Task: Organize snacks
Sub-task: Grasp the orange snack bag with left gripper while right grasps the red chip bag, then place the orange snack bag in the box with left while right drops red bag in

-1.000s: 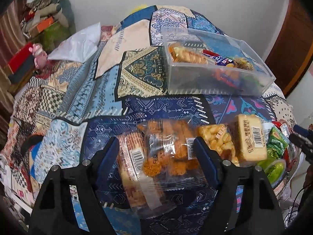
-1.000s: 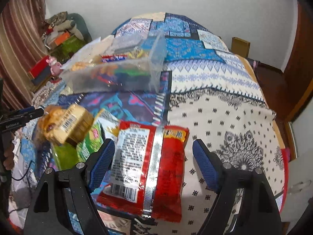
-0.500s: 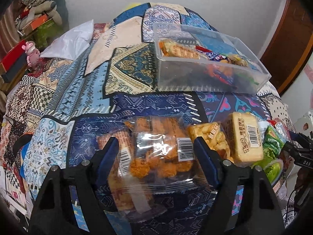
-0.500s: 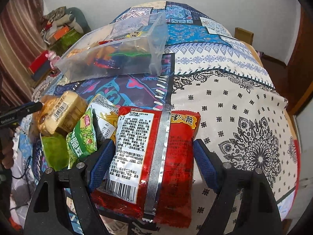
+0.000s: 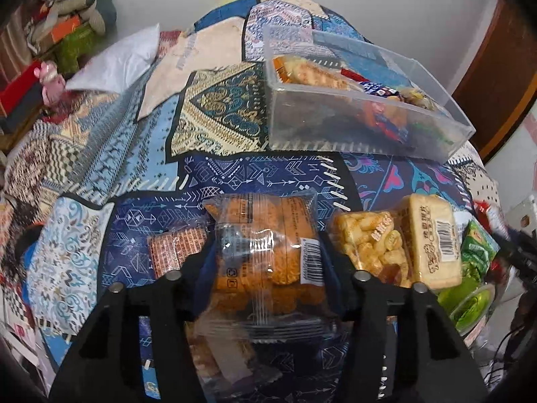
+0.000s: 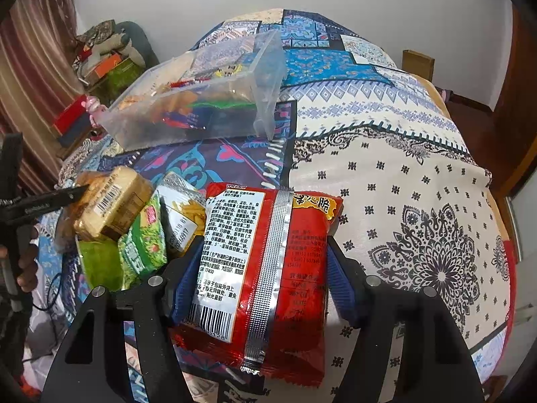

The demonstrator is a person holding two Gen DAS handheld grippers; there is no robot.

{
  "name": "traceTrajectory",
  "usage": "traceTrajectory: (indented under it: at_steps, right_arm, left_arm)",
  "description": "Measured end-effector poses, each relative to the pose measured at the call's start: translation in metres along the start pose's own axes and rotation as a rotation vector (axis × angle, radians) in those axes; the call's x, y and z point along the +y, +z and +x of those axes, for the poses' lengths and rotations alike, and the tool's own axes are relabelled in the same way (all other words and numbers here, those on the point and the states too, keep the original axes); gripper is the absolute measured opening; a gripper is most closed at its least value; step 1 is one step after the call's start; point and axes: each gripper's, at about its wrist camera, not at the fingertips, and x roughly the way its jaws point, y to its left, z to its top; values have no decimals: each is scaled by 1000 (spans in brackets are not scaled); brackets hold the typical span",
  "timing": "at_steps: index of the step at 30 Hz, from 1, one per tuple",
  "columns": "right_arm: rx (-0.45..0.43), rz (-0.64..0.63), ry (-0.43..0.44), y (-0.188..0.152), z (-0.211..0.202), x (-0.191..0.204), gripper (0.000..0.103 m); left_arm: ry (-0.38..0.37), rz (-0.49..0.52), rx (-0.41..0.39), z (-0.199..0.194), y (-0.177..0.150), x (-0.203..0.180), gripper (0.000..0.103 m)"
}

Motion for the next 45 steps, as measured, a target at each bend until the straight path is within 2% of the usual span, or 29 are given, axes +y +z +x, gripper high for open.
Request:
traceTrajectory:
  at_steps: [4, 8, 14, 20, 32, 45]
  right_arm:
    - [-34, -4, -8, 8, -10, 1, 64]
    - [-82, -21, -7, 21, -24, 7, 61]
    - [-145, -54, 3, 45, -30, 20, 61]
    - [-199, -77, 22, 72, -30, 34, 61]
    - [-236, -113, 58, 120, -3, 52, 61]
    - [-176, -138, 71, 152, 52, 68, 61]
  left_arm:
    - [7, 13, -25, -12, 2, -2, 51]
    - [1, 6, -83, -32, 11, -3, 50]
    - [-42, 6, -170, -62, 38, -11, 50]
    - [-78, 14, -223, -70, 66, -24, 50]
    - [-122, 27, -227, -39, 109, -46, 50]
    - [-116, 22, -185, 9, 137, -51, 51]
